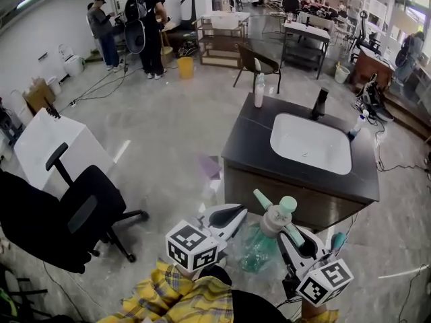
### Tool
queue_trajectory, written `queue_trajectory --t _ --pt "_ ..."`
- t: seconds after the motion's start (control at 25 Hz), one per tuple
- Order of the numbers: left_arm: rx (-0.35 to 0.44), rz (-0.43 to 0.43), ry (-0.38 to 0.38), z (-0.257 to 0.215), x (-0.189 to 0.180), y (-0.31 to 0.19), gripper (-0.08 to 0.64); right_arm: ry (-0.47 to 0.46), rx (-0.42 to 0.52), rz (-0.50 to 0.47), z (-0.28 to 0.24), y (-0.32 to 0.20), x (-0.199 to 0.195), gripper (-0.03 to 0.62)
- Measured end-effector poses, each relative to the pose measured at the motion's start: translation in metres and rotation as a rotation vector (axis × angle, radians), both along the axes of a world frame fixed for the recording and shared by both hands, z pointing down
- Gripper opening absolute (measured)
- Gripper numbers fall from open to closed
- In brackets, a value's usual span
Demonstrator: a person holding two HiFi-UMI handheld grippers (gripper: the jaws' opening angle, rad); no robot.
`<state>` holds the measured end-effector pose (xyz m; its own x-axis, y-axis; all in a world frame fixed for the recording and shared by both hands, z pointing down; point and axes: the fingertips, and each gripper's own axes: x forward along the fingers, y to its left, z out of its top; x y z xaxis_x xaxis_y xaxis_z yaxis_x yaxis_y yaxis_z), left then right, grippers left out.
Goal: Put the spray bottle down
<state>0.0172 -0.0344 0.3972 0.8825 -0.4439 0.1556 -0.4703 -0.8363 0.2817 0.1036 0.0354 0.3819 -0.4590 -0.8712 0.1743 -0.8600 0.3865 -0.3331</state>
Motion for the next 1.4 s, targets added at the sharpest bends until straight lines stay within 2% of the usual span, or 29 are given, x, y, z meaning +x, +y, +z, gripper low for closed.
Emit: queue_trajectory --t 0.68,1.4 --pt "-0.011 0.085 0.017 0.004 -0.022 -0.109 0.010 0.015 -0.010 0.092 0.001 -0.105 -0.026 0.114" --pt "-0.027 0.157 0.032 0.020 -0.054 -0.175 0.011 0.040 0.020 0.165 -0.007 -0.178 -0.054 0.114"
